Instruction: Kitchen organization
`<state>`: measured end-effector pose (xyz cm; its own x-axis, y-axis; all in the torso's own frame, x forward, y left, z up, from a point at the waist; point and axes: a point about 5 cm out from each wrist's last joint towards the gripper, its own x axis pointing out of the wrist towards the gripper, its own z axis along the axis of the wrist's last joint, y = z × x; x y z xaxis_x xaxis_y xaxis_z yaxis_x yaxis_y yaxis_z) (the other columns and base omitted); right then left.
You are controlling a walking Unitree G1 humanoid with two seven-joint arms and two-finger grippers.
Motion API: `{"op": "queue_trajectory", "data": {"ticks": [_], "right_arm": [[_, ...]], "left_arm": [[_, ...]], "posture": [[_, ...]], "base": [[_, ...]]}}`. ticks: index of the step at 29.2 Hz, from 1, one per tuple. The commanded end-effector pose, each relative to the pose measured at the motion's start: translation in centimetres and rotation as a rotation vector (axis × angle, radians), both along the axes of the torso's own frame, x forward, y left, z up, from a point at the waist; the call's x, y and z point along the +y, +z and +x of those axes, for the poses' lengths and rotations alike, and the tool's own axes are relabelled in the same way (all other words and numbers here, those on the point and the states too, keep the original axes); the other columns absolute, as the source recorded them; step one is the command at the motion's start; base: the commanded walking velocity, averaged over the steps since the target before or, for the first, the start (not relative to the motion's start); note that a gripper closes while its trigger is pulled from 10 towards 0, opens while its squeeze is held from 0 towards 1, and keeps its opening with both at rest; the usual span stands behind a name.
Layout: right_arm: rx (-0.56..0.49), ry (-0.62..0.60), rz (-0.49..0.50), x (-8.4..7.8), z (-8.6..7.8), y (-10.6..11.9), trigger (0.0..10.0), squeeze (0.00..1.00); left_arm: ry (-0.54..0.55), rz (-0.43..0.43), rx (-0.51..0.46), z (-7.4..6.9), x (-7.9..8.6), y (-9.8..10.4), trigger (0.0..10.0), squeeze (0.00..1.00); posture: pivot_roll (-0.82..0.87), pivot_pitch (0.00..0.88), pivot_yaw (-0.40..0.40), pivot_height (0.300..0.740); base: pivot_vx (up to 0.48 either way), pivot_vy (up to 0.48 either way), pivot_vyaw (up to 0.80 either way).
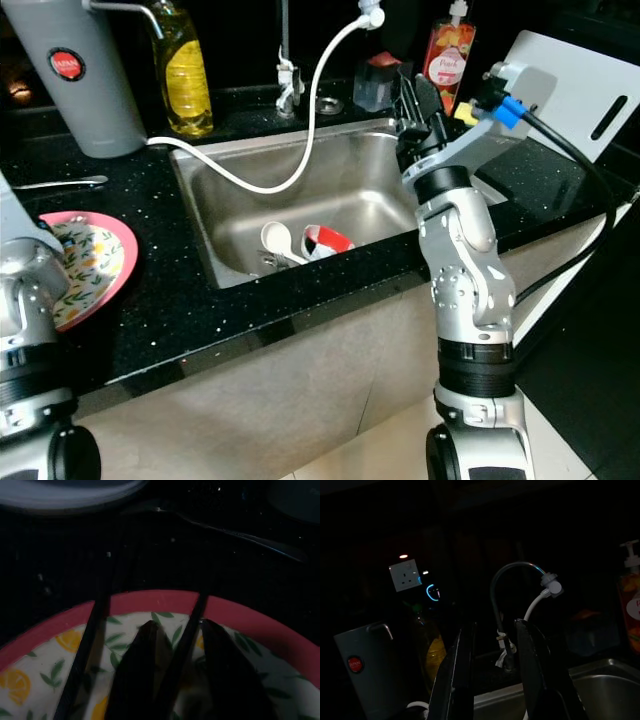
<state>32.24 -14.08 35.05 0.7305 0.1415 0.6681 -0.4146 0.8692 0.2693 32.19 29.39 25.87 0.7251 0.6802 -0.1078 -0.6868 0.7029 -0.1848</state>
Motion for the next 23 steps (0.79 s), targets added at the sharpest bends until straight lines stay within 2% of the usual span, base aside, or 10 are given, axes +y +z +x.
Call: {"op": "queue_trajectory", "data": {"ticks": [1,2,5,9,18,19,20,21,23], "right_arm": [[0.003,-0.008,0.007,-0.3,0.0,0.0,10.0,0.0],[0.003,-0.008,0.007,-0.3,0.0,0.0,10.0,0.0],[0.003,-0.006,0.006,-0.3,0.0,0.0,10.0,0.0],[0.002,-0.004,0.006,-0.3,0.0,0.0,10.0,0.0],[0.001,-0.003,0.005,-0.3,0.0,0.0,10.0,0.0],[0.001,-0.003,0.005,-0.3,0.0,0.0,10.0,0.0],[0.001,-0.003,0.005,-0.3,0.0,0.0,10.0,0.0],[0.002,-0.003,0.005,-0.3,0.0,0.0,10.0,0.0],[0.003,-0.003,0.004,-0.2,0.1,0.0,10.0,0.0]], "left_arm": [[-0.006,-0.046,0.025,0.0,-0.2,-0.8,2.6,0.0],[-0.003,-0.068,0.03,0.0,-0.2,-1.1,0.0,0.0],[0.004,-0.108,0.042,-0.1,-0.1,-1.6,0.0,0.0],[0.008,-0.115,0.051,-0.2,0.0,-1.8,0.0,0.0],[0.008,-0.033,0.034,-0.2,-0.1,-1.1,0.0,0.0],[-0.001,-0.007,0.027,-0.1,-0.2,-0.8,1.2,0.0],[-0.001,-0.007,0.027,-0.1,-0.2,-0.8,1.2,0.0],[-0.004,0.041,0.018,-0.1,-0.3,-0.2,10.0,0.0],[-0.011,0.127,0.01,-0.1,-0.5,0.7,10.0,0.0]], "posture": [[-0.07,0.098,-0.035,0.74],[-0.07,0.097,-0.035,0.74],[-0.07,0.097,-0.035,0.74],[-0.07,0.095,-0.035,0.74],[-0.07,0.097,-0.037,0.74],[-0.07,0.097,-0.037,0.74],[-0.07,0.097,-0.037,0.74],[-0.07,0.098,-0.037,0.74],[-0.07,0.098,-0.037,0.74]], "base": [[0.0,0.0,0.0],[0.0,0.0,0.0],[0.0,0.0,0.0],[0.0,0.0,0.0],[0.0,0.0,0.0],[0.0,0.0,0.0],[0.0,0.0,0.0],[0.0,0.0,0.0],[0.0,0.0,0.0]]}}
